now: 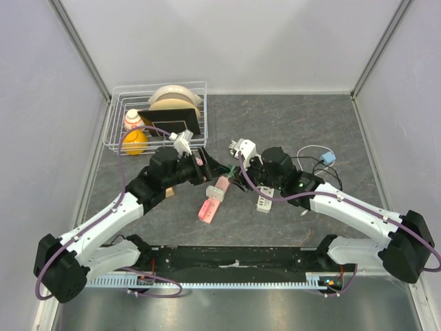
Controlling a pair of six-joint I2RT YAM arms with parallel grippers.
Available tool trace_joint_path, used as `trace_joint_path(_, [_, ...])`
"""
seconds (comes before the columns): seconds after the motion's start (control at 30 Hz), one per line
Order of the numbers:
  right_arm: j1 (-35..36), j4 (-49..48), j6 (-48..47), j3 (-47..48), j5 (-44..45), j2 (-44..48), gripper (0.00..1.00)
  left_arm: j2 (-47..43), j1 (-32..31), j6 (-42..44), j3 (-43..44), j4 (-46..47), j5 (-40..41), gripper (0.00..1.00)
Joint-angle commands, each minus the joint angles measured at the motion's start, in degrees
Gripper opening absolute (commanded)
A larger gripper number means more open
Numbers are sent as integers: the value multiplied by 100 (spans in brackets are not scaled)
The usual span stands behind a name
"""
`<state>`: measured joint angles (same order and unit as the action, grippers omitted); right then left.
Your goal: Insert the plug
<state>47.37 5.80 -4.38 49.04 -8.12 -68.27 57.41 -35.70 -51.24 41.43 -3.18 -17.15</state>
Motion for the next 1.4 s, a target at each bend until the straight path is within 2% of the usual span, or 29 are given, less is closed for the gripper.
trace_joint_path(0.0, [88,-536,-19,-96,-119,244,15,227,-244,-448,146,608,-210,82])
trace_joint_path(0.13, [88,-712,51,-157,-242,244,15,359,-376,-518,85,792,-61,76])
trace_joint_path(0.17, [88,-764,69,-175,-286,244,15,359,-393,-562,41,827,-52,70])
trace_joint_path(0.4, [88,-1028,192,-351,-463,288,16,376,-402,-729,-161,1170,-43,46])
trace_joint_path(0.57, [88,-1116,210,-403,-463,270,16,412,-420,-773,-232,1241,-193,42])
trace_joint_path(0.63, [88,-1160,262,-386,-471,262,18,412,-420,-773,-267,1284,-193,35])
trace_joint_path(0.73, [88,-1239,420,-421,-515,261,24,377,-411,-773,-337,1399,-175,14])
trace_joint_path(0.77, [88,-1318,421,-439,-541,262,36,350,-420,-791,-398,1512,-175,3])
trace_joint_path(0.97, [26,-1477,1158,-544,-541,376,70,-150,-411,-905,-880,1908,369,2])
trace_joint_path(1.07, [-254,-1686,1834,-614,-734,507,80,-580,-402,-1045,-1293,2286,843,2])
trace_joint_path(1.13, [-595,-1959,2369,-807,-989,691,85,-792,-402,-1203,-1514,2654,1160,2])
trace_joint_path(1.17, [-737,-2326,2972,-886,-1094,753,89,-984,-402,-1273,-1733,2786,1239,2])
trace_joint_path(1.23, [-1088,-2810,3722,-1176,-1437,824,91,-1117,-402,-1510,-1953,3226,1450,2])
trace_joint_path(1.27, [-1168,-3457,4474,-1299,-1508,824,92,-1170,-402,-1598,-2155,3375,1495,2])
trace_joint_path(1.37, [-1204,-4443,5409,-1625,-1718,649,93,-1223,-402,-1933,-2507,4157,1539,2])
